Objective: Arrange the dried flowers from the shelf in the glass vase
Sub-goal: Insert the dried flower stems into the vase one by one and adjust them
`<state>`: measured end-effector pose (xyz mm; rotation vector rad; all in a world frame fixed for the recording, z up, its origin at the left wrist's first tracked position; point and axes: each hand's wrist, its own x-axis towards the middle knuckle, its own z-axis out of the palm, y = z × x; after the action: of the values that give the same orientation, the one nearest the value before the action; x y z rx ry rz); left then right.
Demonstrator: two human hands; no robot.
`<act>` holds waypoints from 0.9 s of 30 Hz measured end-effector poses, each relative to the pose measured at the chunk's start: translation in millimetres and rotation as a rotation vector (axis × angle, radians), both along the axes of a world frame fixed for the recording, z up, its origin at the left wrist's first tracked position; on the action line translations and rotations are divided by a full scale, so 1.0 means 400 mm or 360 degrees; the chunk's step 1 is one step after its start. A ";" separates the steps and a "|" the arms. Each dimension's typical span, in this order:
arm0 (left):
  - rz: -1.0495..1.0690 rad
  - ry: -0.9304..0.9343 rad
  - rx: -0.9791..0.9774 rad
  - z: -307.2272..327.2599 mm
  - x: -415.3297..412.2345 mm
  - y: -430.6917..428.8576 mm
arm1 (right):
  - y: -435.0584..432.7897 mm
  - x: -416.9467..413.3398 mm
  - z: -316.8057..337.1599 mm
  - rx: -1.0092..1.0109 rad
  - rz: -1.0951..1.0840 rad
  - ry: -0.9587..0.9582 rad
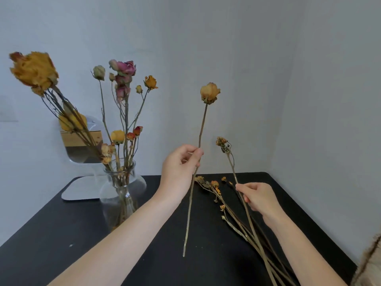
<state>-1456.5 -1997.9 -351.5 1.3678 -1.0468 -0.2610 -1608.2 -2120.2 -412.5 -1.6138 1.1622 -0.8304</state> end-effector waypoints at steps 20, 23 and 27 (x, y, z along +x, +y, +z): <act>0.0500 -0.0376 -0.0479 0.147 0.153 0.433 | 0.149 0.127 0.095 -0.0174 0.0260 -0.0006; 0.0528 -0.0394 -0.0610 0.205 0.157 0.437 | 0.161 0.143 0.107 -0.0193 0.0276 -0.0016; 0.0567 -0.0464 -0.0709 0.264 0.154 0.434 | 0.173 0.154 0.112 -0.0200 0.0289 -0.0048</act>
<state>-1394.8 -1824.4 -246.1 1.1729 -1.0007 0.4254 -1546.7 -2050.9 -367.9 -1.7742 0.9420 -0.8199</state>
